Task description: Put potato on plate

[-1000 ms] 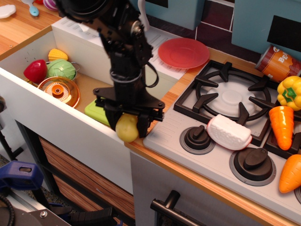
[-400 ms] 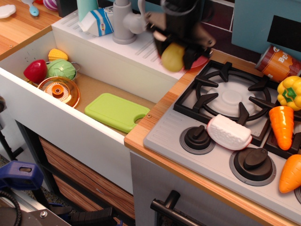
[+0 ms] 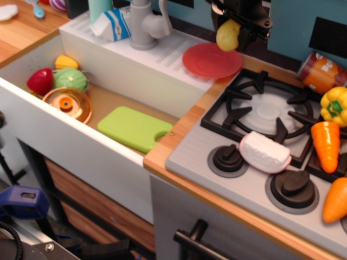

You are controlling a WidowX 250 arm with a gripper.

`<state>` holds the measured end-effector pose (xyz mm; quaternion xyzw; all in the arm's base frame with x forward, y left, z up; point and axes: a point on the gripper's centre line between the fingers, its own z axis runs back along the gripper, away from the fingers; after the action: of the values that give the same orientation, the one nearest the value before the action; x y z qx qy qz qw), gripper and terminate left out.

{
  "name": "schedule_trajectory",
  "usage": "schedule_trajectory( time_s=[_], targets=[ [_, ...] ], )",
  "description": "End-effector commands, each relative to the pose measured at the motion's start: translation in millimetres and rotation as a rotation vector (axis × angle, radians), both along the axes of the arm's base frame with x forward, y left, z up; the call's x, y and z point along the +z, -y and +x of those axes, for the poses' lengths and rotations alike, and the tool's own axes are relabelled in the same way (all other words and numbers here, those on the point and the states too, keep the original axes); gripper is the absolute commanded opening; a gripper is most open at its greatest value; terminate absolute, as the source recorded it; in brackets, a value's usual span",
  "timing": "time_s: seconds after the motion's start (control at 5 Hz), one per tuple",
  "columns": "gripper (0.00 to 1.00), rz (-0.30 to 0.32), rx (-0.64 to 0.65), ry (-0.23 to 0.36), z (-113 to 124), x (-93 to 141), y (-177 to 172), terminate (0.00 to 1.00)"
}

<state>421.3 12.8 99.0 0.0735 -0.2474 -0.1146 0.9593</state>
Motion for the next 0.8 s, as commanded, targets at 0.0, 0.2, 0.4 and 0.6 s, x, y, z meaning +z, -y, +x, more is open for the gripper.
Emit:
schedule_trajectory(
  time_s=[0.0,0.2,0.4,0.6],
  targets=[
    [0.0,-0.012,-0.072,0.123,28.6,0.0,-18.0,0.0],
    [0.0,-0.031,-0.095,0.134,31.9,-10.1,-20.6,0.0],
    [1.0,-0.047,-0.135,0.138,37.3,-15.3,-23.8,0.0],
    [1.0,-0.05,-0.142,0.151,33.9,-18.2,-25.1,0.0]
  ],
)
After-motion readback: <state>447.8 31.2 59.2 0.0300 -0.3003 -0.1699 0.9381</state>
